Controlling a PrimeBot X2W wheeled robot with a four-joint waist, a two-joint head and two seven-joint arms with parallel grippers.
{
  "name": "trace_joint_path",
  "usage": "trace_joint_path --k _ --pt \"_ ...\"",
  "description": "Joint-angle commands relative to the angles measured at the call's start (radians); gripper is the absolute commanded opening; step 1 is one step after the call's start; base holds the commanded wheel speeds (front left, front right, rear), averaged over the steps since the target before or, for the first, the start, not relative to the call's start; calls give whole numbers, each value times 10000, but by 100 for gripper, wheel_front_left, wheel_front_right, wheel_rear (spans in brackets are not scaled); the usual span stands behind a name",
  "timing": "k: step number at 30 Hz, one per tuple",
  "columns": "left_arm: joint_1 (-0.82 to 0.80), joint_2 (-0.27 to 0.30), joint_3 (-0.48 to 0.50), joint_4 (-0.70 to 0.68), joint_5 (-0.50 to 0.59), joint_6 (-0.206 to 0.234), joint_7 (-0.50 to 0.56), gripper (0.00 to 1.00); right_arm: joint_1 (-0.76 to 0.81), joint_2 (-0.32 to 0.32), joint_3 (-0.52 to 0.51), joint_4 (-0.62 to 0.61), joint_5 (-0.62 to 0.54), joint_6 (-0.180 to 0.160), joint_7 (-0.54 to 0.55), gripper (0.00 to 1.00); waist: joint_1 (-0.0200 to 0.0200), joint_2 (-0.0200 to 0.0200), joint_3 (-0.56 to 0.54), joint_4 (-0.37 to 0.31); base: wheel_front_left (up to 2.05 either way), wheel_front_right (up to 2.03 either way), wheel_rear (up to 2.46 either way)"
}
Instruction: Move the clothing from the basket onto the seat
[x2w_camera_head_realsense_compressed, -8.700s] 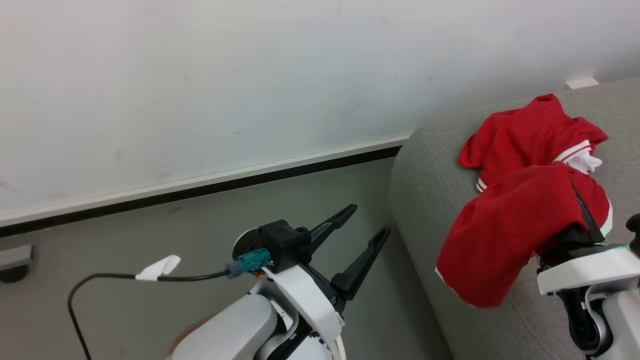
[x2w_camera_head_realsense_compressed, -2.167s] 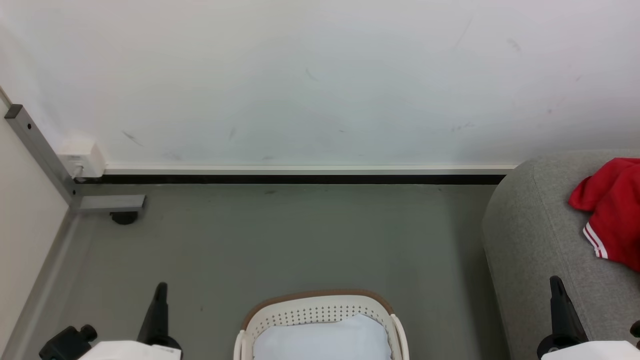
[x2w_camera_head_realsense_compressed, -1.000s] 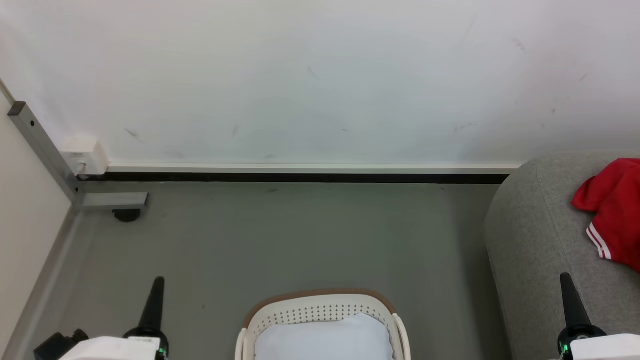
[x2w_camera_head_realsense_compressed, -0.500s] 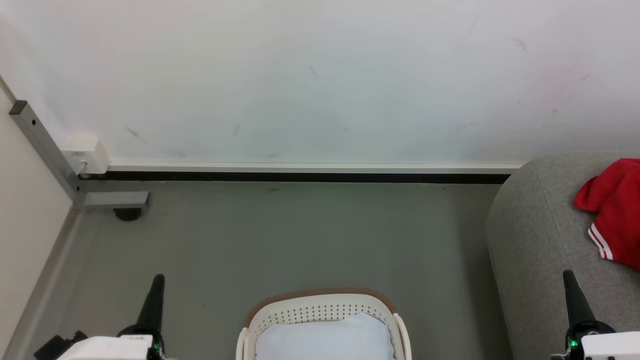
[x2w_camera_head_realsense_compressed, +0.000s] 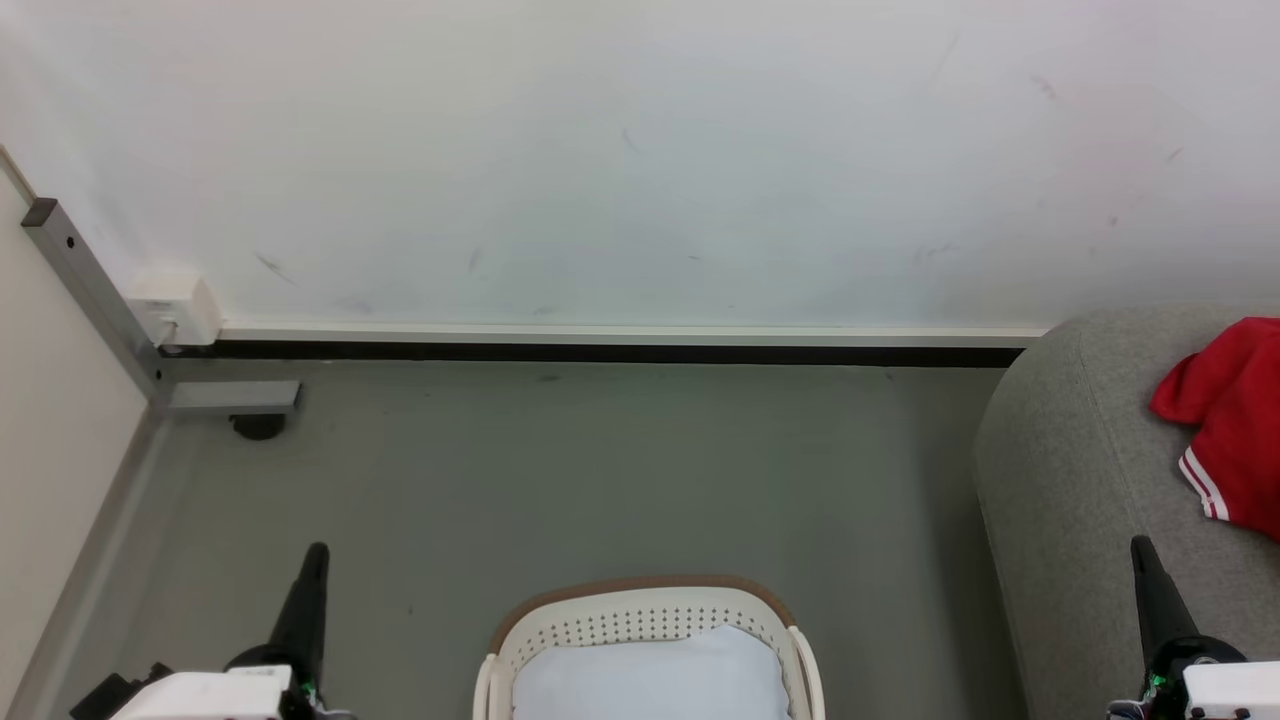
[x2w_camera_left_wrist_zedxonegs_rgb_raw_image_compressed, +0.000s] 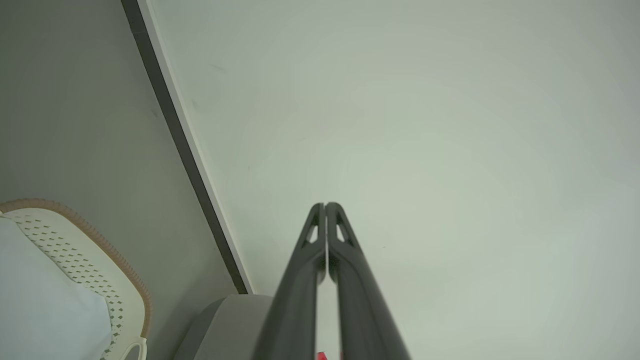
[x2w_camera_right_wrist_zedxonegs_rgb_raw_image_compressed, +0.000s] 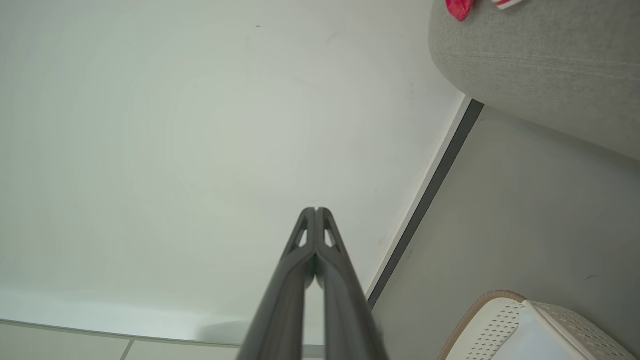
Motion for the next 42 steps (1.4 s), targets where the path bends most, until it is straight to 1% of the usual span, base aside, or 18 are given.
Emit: trace_joint_path --k 1,19,42 --pt "-115 25 79 -62 -315 -50 83 0 -123 -54 -57 -74 226 -17 71 0 0 0 2 4 0 0 0" --pt "-135 -29 187 -111 -1471 -57 399 0 -182 -42 -219 -61 1363 -21 405 0 0 0 22 45 0 0 0" --pt "-131 -27 179 -107 -1446 -51 394 0 -183 -16 -244 -58 1288 -21 418 0 0 0 22 46 0 0 0"
